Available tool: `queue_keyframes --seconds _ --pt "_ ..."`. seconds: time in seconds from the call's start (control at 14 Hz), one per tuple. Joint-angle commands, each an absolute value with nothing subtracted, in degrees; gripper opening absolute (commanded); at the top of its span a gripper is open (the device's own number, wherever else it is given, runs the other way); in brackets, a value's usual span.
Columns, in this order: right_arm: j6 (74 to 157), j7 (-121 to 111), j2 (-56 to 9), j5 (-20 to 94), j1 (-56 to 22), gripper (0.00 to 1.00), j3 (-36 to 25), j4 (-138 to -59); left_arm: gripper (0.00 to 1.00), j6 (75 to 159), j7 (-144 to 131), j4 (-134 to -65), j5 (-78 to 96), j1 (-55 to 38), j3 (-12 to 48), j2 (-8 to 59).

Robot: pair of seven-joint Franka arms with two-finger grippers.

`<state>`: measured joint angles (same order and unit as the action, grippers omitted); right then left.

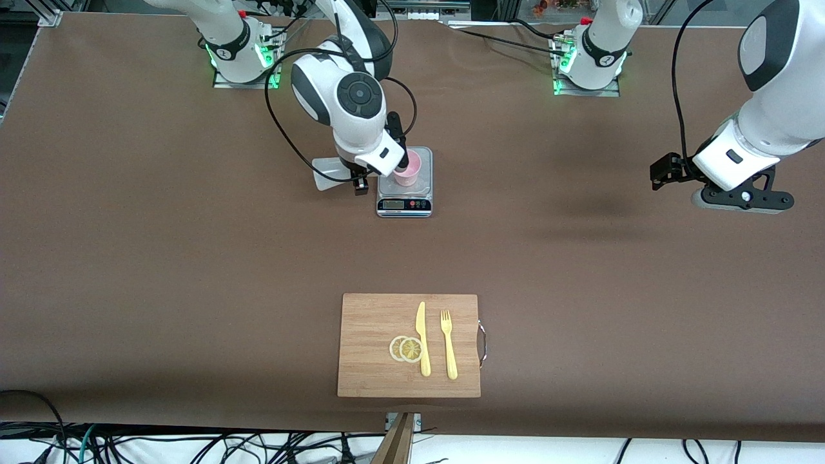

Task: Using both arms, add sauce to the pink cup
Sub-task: 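Carry the bottle with the right gripper back beside the scale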

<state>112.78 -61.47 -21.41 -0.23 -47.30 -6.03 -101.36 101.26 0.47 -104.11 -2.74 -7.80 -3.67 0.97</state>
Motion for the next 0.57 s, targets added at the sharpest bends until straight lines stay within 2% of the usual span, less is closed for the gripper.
queue_keyframes --seconds 0.0,0.5 --pt "113.56 -68.09 -18.37 3.33 -44.75 0.0 -7.37 -103.8 1.0 100.28 1.41 -103.1 -2.55 -7.56 -3.69 1.23" --pt "112.85 -96.55 -18.98 24.92 -41.4 0.0 -21.07 -104.15 1.0 100.28 1.49 -103.1 -2.55 -7.56 -3.69 1.32"
